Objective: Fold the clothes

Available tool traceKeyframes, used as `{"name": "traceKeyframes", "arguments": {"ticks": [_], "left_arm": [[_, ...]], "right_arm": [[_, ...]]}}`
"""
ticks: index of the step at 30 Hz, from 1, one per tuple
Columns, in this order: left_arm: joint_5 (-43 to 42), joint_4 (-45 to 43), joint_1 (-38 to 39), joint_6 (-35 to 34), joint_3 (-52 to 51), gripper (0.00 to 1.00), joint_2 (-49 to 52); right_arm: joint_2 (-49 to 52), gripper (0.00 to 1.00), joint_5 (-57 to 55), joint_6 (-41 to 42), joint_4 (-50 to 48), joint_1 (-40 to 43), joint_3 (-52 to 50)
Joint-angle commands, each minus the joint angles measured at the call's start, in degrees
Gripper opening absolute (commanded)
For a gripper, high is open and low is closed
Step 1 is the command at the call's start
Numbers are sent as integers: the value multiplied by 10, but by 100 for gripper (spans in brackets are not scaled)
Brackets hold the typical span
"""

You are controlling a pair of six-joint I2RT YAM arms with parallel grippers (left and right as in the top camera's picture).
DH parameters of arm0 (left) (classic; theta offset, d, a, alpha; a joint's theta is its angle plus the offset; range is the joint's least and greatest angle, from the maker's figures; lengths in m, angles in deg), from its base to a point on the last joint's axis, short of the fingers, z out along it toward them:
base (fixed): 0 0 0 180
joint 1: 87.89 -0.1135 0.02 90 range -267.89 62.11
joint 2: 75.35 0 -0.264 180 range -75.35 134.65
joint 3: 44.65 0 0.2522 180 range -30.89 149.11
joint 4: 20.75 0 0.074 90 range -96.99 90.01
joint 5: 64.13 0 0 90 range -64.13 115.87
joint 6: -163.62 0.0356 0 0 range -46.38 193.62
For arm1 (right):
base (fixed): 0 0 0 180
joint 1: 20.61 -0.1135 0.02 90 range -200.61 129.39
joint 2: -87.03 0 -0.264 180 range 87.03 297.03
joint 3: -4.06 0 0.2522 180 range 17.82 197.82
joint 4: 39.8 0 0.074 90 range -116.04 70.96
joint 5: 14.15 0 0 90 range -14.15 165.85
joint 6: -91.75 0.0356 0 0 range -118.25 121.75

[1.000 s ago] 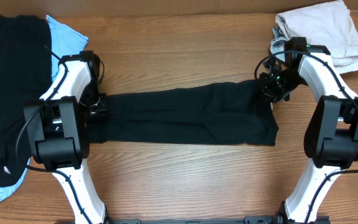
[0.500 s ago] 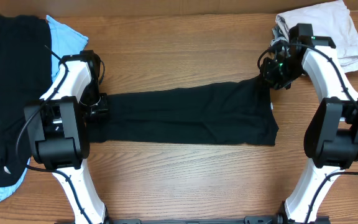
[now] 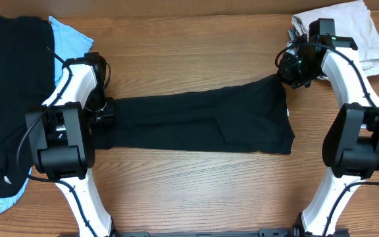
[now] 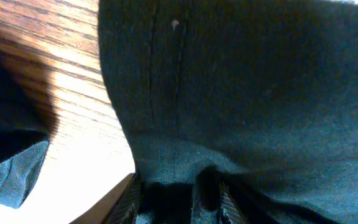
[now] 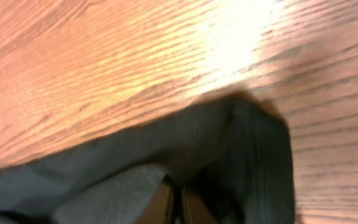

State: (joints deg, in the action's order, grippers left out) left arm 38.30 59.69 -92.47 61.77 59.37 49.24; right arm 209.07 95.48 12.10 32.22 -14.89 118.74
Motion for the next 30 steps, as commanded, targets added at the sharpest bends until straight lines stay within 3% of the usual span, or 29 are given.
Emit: {"name": "traceKeyframes", "arguments": {"ticks": [1, 11, 12, 15, 16, 18, 30], "left_arm": [[-13, -25, 0, 0, -6, 42, 17], [-13, -29, 0, 0, -6, 49, 17], [-13, -29, 0, 0, -6, 51, 17], [-13, -29, 0, 1, -6, 59, 17], [-13, -31, 0, 0, -5, 85, 17], [-13, -29, -1, 1, 1, 100, 17], [-38, 185, -10, 3, 272, 100, 16]], "right_arm": [[-19, 4, -12, 13, -13, 14, 16], [-19, 5, -21, -3, 38, 18, 15], [-19, 14, -20, -8, 47, 18, 15], [-19, 60, -20, -17, 74, 18, 15], [-19, 71, -20, -18, 87, 18, 15], [-19, 77, -20, -17, 99, 18, 15], [-51, 82, -20, -53, 168, 31, 16]]}}
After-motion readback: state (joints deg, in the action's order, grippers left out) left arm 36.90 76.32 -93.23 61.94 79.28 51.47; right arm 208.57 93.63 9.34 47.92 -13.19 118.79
